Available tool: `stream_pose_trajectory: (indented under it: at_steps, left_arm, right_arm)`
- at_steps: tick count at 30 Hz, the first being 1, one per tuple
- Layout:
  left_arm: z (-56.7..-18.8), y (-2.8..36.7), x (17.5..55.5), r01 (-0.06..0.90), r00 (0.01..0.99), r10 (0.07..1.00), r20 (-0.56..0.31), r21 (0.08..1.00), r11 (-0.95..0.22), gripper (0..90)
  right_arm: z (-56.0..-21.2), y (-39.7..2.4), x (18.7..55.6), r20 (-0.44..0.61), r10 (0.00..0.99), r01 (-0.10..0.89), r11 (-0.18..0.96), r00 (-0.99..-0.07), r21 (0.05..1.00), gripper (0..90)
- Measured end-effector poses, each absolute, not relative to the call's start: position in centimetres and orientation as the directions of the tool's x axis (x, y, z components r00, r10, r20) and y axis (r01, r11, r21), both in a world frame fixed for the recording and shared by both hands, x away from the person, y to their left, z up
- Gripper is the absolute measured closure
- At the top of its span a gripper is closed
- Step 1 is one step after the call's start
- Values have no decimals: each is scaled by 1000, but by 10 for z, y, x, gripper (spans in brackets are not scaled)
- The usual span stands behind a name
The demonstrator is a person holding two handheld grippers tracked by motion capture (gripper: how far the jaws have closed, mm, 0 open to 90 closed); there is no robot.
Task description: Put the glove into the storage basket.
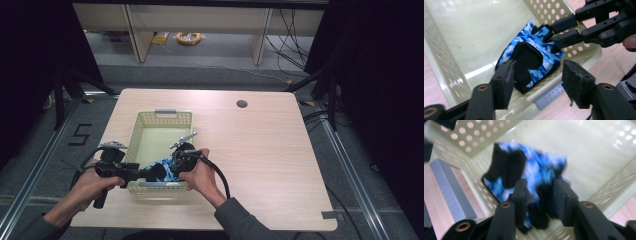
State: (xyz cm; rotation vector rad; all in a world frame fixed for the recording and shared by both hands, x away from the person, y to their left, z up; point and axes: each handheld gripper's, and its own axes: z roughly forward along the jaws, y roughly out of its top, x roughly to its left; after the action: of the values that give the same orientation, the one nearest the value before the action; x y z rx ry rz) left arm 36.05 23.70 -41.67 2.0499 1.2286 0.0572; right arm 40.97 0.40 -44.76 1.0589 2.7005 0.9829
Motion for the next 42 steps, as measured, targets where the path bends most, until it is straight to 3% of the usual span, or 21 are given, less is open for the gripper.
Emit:
stream_pose_trajectory:
  at_steps: [11, 21, 42]
  left_arm:
    - [-415, 231, 350, 747, 556, 765, -326, 600, -287, 347]
    - [-408, 221, 338, 720, 554, 754, -352, 657, -222, 295]
    - [-418, 174, 296, 634, 699, 603, -385, 723, -274, 280]
  right_arm:
    - [-436, -3, 407, 148, 638, 571, 531, -755, 626, 533]
    - [-423, -17, 395, 178, 634, 574, 498, -752, 651, 475]
    - [-407, -98, 372, 217, 648, 551, 370, -730, 748, 389]
